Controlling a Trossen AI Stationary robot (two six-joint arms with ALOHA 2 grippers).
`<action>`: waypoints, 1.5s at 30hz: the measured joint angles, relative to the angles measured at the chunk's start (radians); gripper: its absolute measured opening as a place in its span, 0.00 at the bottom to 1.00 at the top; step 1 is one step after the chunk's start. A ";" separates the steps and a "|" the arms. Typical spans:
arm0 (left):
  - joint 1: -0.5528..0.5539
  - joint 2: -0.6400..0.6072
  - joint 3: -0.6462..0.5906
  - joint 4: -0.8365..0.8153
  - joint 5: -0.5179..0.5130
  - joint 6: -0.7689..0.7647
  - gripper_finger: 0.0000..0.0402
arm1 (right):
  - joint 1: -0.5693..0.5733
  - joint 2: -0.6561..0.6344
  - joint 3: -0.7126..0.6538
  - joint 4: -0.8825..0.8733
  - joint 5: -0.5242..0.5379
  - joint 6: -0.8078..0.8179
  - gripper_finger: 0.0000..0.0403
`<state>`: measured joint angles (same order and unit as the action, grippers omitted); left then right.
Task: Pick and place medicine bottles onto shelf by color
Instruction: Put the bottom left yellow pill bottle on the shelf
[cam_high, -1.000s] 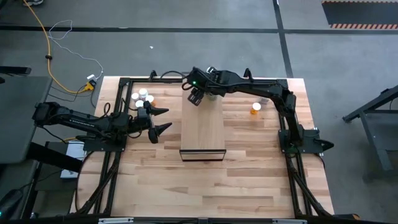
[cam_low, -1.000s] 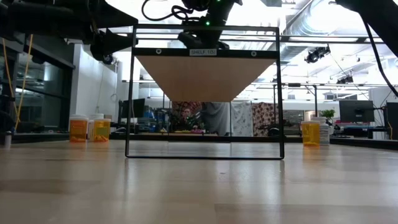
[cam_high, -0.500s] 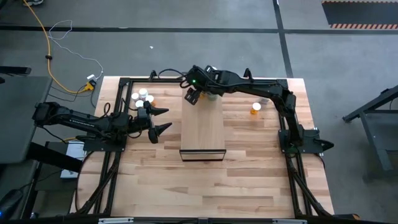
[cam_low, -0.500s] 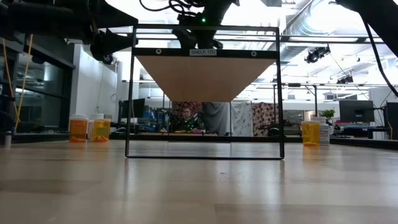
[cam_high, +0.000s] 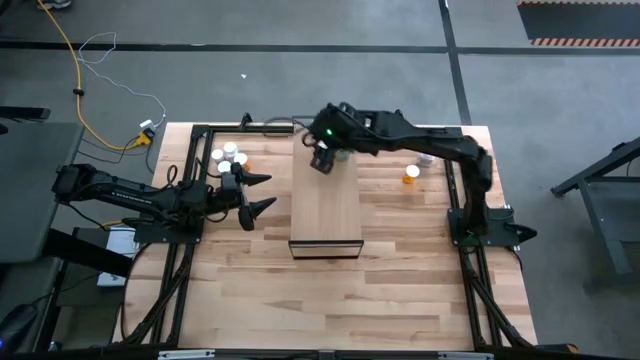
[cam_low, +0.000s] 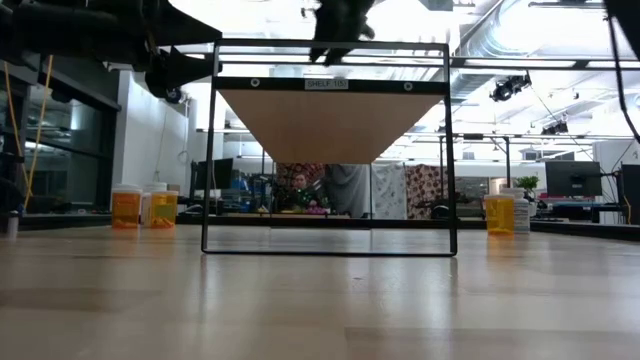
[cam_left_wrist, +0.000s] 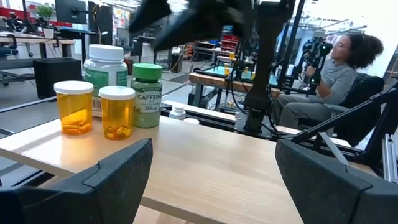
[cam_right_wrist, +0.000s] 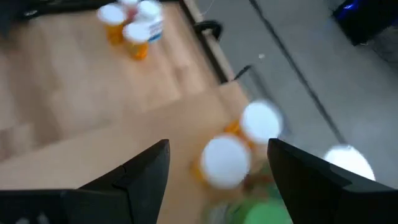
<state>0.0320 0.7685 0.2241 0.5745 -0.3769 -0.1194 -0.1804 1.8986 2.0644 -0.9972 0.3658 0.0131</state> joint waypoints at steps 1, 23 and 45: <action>0.000 0.000 0.000 -0.001 0.003 0.000 0.82 | 0.015 -0.029 -0.035 -0.005 0.003 0.012 0.65; -0.002 0.000 0.000 0.009 0.026 -0.007 0.82 | 0.220 -1.000 -1.598 1.457 0.006 0.053 0.65; 0.065 0.077 0.204 -0.781 -0.507 -0.533 0.82 | 0.220 -1.030 -1.637 1.497 0.142 0.039 0.65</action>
<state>0.0973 0.8460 0.4278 -0.2061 -0.8839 -0.6521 0.0391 0.8684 0.4278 0.4995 0.5083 0.0519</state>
